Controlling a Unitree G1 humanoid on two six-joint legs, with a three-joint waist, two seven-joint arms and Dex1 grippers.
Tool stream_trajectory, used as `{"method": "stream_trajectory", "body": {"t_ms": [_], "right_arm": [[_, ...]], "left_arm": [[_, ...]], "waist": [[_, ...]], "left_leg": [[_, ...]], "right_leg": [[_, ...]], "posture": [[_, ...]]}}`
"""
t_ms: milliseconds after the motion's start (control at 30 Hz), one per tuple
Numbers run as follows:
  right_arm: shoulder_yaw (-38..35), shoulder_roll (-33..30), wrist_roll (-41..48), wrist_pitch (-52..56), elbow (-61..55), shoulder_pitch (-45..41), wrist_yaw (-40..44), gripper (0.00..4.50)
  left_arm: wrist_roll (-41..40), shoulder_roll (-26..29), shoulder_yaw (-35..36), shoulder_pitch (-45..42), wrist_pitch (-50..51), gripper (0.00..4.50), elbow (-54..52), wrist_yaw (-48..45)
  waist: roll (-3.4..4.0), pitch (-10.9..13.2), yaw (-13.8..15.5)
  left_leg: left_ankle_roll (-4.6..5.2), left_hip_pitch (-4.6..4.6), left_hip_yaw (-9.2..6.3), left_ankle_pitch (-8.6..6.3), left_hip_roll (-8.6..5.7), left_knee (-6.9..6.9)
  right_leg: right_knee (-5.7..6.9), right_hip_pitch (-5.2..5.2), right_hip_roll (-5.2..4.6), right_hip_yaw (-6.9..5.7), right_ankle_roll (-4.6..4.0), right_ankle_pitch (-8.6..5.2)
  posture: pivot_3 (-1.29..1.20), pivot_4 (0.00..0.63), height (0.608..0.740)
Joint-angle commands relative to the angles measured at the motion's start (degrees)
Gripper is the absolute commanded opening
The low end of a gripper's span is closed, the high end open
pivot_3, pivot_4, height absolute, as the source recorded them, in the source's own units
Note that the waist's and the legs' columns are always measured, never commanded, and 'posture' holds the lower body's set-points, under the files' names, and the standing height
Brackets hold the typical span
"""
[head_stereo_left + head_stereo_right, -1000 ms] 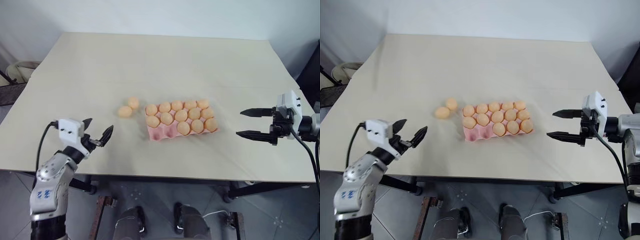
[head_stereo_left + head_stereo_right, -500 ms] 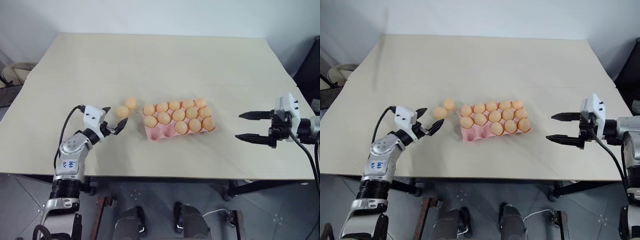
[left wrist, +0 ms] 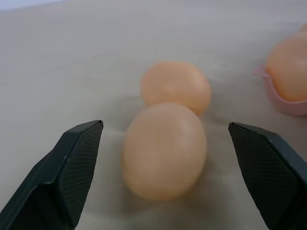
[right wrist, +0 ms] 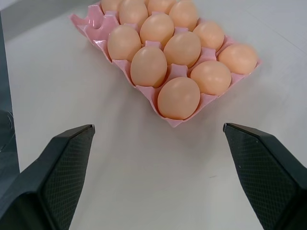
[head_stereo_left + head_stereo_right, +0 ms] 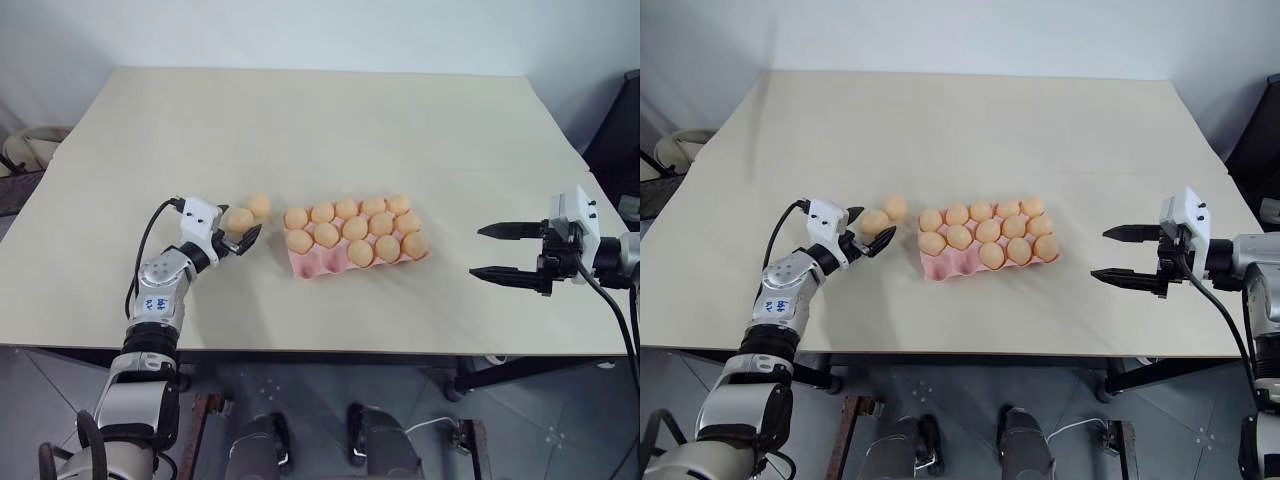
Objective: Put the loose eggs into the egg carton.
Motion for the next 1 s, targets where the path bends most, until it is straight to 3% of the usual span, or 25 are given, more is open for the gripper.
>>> {"method": "stream_trajectory", "body": {"t_ms": [33,167,233,367,567,700,1000], "right_arm": [[-2.2,-0.8,1.1,-0.1,-1.7,0.0,-0.3,4.5],[-2.8,-1.1,1.5,0.1,-2.3,0.5,-0.3,4.5],[-3.1,-1.3,1.7,0.2,-2.5,0.8,-0.3,4.5],[-3.9,-1.6,1.7,0.1,-2.9,1.5,-0.6,4.5],[-4.9,-1.7,1.9,0.3,-3.7,3.0,-1.0,4.5],[-5.1,-1.4,2.1,0.4,-4.3,3.6,-1.5,4.5],[-6.8,-1.4,2.9,0.9,-6.7,6.6,-2.9,4.5]], "left_arm": [[0.0,-0.5,0.3,-2.5,-3.2,3.55,3.1,-1.1],[0.0,-0.7,0.0,-2.9,-4.1,2.25,4.2,-2.1],[-0.4,-0.6,0.0,-2.4,-3.3,1.83,3.1,-2.9],[-1.5,0.5,0.2,0.2,-0.9,1.83,-2.9,-5.3],[-6.7,3.6,-0.8,9.2,12.5,1.83,-27.2,-12.1],[-10.9,4.4,-2.1,10.5,22.0,1.83,-39.6,-14.6],[-11.4,2.1,-8.8,5.2,28.7,1.83,-44.9,-18.2]], "waist": [[0.0,0.0,0.0],[0.0,0.0,0.0],[0.0,0.0,0.0],[0.0,0.0,0.0],[0.0,0.0,-0.1],[0.0,0.0,0.2],[0.02,0.0,0.1]], "left_leg": [[0.0,-0.01,-0.01,0.0,0.0,0.02],[0.01,-0.06,-0.03,-0.02,0.02,0.13],[0.01,-0.06,-0.04,-0.02,0.02,0.15],[0.01,-0.08,-0.04,-0.01,0.02,0.15],[0.0,-0.06,-0.02,-0.01,0.08,0.15],[-0.03,-0.07,-0.04,-0.02,0.11,0.38],[0.11,-0.03,-0.08,-0.04,0.12,0.62]], "right_leg": [[0.0,0.0,0.0,-0.02,0.0,0.0],[0.03,0.02,-0.01,-0.06,0.0,0.0],[0.04,0.02,-0.01,-0.07,0.01,0.0],[0.05,0.02,0.0,-0.08,0.01,0.0],[0.13,0.0,0.05,-0.09,-0.01,-0.01],[0.36,0.01,0.04,-0.09,-0.03,-0.02],[0.45,0.1,0.02,-0.06,-0.07,0.05]], "posture": [[0.0,0.15,0.74],[0.0,0.15,0.74],[0.0,0.15,0.74],[0.0,0.15,0.74],[0.0,0.15,0.74],[0.0,0.15,0.74],[0.0,0.15,0.74]]}}
